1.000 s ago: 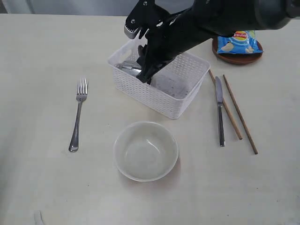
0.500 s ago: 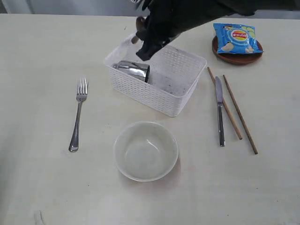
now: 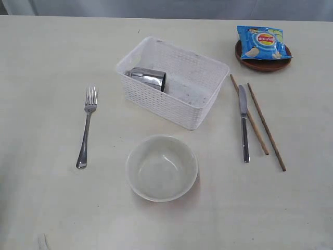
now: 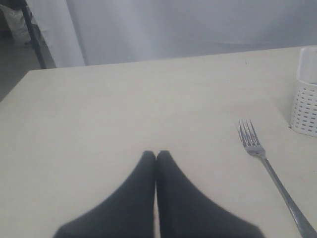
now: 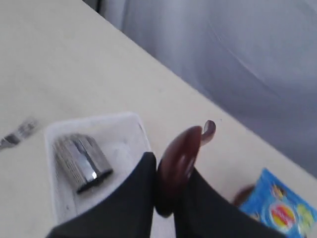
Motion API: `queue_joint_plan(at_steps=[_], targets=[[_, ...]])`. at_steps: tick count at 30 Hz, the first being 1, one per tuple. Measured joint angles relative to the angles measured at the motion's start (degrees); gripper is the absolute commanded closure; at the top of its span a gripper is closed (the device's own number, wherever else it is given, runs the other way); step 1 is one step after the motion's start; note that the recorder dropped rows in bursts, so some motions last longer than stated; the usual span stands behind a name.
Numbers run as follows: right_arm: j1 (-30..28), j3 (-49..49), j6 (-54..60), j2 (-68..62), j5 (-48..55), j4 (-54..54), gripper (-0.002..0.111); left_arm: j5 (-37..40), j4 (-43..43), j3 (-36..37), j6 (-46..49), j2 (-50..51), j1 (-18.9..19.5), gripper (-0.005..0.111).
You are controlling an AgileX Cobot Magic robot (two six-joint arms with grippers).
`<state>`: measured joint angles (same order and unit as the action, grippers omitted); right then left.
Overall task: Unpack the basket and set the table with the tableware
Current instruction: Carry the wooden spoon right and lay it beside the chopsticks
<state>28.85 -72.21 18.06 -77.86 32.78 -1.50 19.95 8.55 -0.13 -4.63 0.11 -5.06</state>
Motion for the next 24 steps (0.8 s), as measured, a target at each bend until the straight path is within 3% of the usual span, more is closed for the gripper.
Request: queue_joint_plan(at_steps=[6, 13, 19, 24], targets=[[-8.2, -2.3, -9.6, 1.5, 16.8, 4.4, 0.109, 0.0, 0.0, 0.0, 0.0, 0.0, 0.0, 0.107], [-15.5, -6.2, -15.1, 0.8, 34.4, -1.3, 0.109, 0.0, 0.0, 0.0, 0.0, 0.0, 0.0, 0.107], [-17.1, -5.4, -14.1, -3.3, 37.0, -9.6, 0.109, 0.0, 0.0, 0.0, 0.0, 0.0, 0.0, 0.107], [-17.1, -5.2, -13.8, -9.0, 37.3, -10.6, 0.109, 0.0, 0.0, 0.0, 0.0, 0.0, 0.0, 0.107]])
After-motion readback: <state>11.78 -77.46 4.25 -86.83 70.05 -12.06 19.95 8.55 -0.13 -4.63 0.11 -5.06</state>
